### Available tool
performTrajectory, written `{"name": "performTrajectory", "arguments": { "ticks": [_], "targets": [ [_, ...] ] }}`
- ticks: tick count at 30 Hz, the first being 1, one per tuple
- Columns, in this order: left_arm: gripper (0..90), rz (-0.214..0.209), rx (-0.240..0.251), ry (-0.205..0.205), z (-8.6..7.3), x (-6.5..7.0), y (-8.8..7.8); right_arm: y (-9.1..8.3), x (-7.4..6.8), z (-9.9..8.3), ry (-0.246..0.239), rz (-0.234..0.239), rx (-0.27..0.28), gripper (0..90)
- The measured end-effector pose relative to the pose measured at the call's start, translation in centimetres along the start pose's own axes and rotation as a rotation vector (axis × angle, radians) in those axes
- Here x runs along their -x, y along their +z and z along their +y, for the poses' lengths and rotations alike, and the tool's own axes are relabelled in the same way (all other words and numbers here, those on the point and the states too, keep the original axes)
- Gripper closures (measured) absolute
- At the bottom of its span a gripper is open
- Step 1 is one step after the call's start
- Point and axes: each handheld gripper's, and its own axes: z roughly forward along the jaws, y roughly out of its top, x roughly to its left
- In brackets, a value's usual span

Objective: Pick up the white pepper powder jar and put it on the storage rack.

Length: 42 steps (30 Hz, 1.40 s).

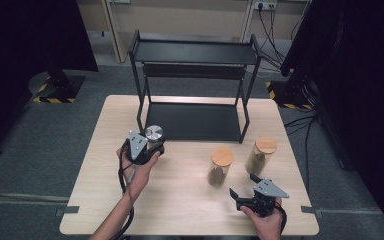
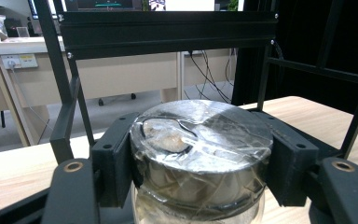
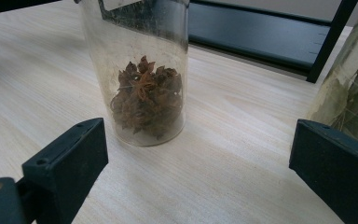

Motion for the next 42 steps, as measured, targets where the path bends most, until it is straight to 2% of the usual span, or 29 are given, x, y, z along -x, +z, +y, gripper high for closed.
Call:
{"name": "performTrajectory", "arguments": {
  "ticks": [3,27,42],
  "targets": [
    [34.9,0.004,0.007,-0.011,0.2,0.0,0.4,0.0,0.0,0.0,-0.002,-0.001,0.000,4.5],
    [35.0,0.026,0.006,0.003,1.5,-0.4,3.0,0.0,0.0,0.0,0.001,0.003,-0.001,4.5],
    [34.9,0.046,0.005,0.000,2.1,-1.2,4.4,0.0,0.0,0.0,0.001,0.004,-0.002,4.4]
  ]
}}
